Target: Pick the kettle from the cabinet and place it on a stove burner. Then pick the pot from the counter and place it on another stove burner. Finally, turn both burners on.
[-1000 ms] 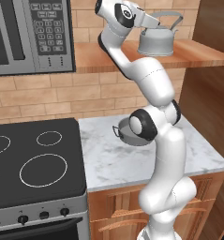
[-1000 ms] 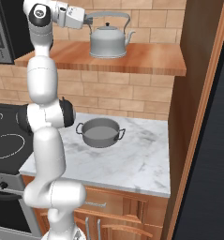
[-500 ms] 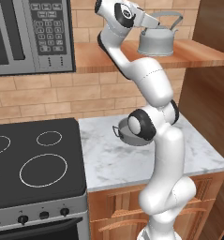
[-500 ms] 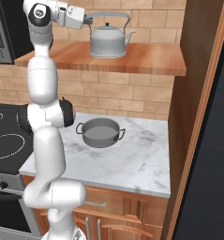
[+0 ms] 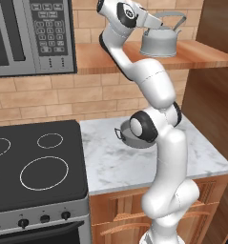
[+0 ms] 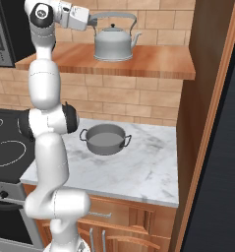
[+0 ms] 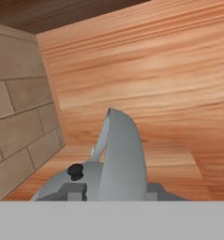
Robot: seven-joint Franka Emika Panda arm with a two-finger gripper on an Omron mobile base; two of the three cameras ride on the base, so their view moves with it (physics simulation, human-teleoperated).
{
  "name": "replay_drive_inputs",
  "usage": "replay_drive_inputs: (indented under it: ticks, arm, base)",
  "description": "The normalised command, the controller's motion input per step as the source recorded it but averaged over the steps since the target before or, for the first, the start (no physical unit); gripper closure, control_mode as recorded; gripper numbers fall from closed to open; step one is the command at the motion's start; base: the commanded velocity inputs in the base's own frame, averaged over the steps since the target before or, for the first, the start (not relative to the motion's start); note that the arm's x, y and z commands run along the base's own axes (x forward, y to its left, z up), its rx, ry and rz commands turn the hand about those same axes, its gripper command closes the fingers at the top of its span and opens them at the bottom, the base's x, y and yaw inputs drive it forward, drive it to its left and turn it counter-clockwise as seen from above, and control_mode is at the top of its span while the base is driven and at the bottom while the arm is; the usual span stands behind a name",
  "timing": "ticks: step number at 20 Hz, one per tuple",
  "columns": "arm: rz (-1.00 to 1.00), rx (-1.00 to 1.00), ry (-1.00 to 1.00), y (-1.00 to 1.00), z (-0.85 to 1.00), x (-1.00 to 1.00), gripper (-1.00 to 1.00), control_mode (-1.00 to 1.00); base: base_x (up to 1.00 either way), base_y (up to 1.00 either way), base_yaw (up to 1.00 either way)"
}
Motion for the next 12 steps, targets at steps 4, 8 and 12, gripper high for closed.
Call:
replay_drive_inputs:
  ticks: [4,8,12]
  arm:
    - [0.00,0.00,0.00,0.03,-0.06,-0.01,1.00,-1.00]
    - [0.00,0.00,0.00,0.07,-0.16,-0.14,1.00,-1.00]
    - [0.00,0.01,-0.04,0.04,-0.28,-0.29,1.00,-1.00]
  base:
    - [0.00,0.00,0.00]
    - [0.00,0.00,0.00]
    - [0.00,0.00,0.00]
